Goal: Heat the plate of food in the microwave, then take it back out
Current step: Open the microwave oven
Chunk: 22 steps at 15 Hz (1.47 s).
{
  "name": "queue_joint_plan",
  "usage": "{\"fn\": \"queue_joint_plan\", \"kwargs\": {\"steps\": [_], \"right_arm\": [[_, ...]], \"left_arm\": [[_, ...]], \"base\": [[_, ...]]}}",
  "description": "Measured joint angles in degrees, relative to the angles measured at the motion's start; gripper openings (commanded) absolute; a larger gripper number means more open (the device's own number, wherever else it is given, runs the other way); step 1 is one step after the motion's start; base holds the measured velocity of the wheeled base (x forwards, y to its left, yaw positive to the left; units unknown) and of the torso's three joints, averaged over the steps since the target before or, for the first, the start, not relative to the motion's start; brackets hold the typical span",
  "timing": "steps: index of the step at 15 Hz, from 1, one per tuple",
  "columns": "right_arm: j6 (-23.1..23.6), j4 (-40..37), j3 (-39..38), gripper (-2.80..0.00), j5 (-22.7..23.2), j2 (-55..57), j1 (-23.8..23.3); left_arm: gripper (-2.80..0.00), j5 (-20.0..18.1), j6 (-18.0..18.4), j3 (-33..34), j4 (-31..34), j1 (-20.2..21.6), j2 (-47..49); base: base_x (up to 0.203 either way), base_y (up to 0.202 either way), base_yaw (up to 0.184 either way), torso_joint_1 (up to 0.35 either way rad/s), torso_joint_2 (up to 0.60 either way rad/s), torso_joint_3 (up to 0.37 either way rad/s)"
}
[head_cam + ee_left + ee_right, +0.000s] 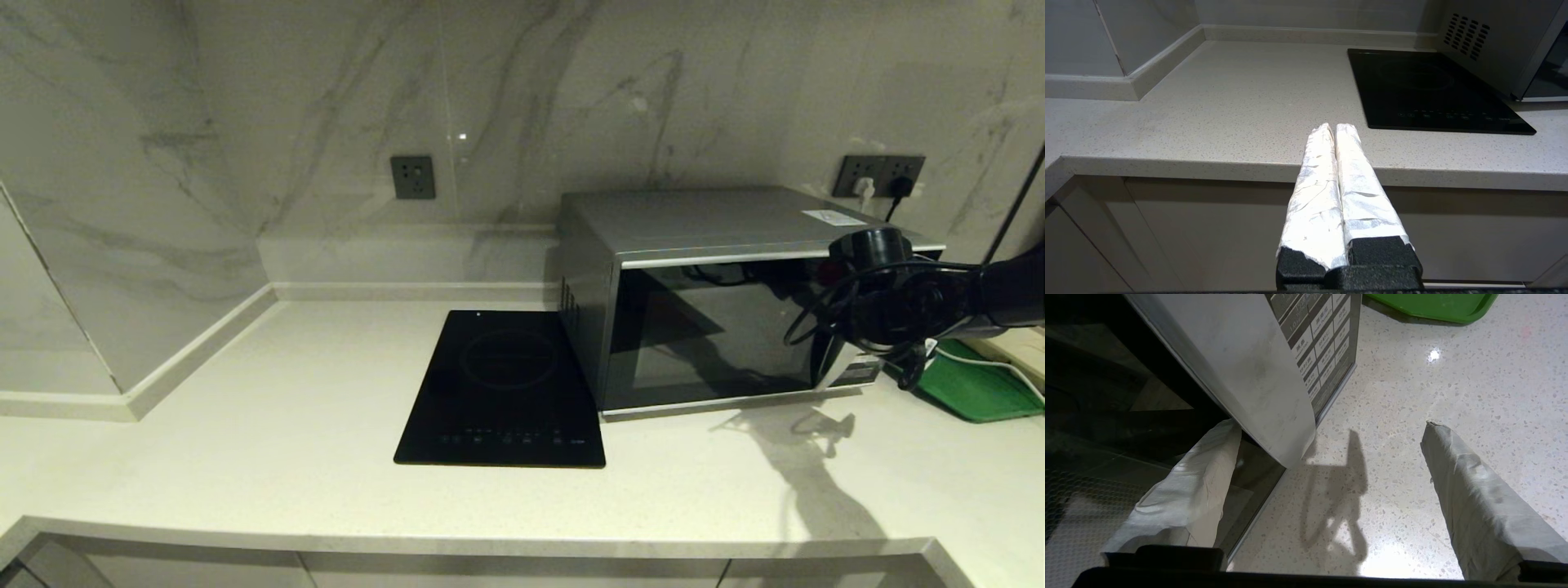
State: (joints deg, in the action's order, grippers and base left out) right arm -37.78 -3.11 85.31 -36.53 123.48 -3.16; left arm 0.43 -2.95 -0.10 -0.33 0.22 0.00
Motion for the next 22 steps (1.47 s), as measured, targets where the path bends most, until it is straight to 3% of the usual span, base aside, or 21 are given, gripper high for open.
{"fn": "queue_joint_plan", "kwargs": {"steps": [7, 13, 16, 17, 19, 22], "right_arm": [[-2.65, 0.46, -2.42, 0.0, -2.96, -2.34, -2.24], [-7.57, -0.2, -11.99, 0.0, -3.71, -9.29, -2.18], [-7.58, 0.42, -16.6, 0.0, -2.05, -11.2, -1.26], [-6.48, 0.13, -18.05, -2.8, 0.98, -11.41, -0.69], [-5.4, 0.54, -20.05, -2.8, 6.61, -12.02, 0.94], [-3.23, 0.83, -25.77, -2.8, 10.36, -16.92, 5.41]], "left_arm": [[-2.8, -0.01, 0.0, 0.0, 0.06, 0.0, 0.0], [-2.8, -0.01, 0.0, 0.0, -0.05, 0.02, 0.0], [-2.8, 0.01, 0.0, 0.0, 0.0, 0.0, 0.0], [-2.8, -0.01, 0.0, 0.0, 0.0, 0.0, 0.0], [-2.8, -0.01, 0.0, 0.0, 0.02, 0.0, 0.0], [-2.8, -0.01, 0.0, 0.0, -0.01, -0.01, 0.0]], "base": [[0.0, 0.0, 0.0, 0.0, 0.0, 0.0], [0.0, 0.0, 0.0, 0.0, 0.0, 0.0], [0.0, 0.0, 0.0, 0.0, 0.0, 0.0], [0.0, 0.0, 0.0, 0.0, 0.0, 0.0], [0.0, 0.0, 0.0, 0.0, 0.0, 0.0], [0.0, 0.0, 0.0, 0.0, 0.0, 0.0]]}}
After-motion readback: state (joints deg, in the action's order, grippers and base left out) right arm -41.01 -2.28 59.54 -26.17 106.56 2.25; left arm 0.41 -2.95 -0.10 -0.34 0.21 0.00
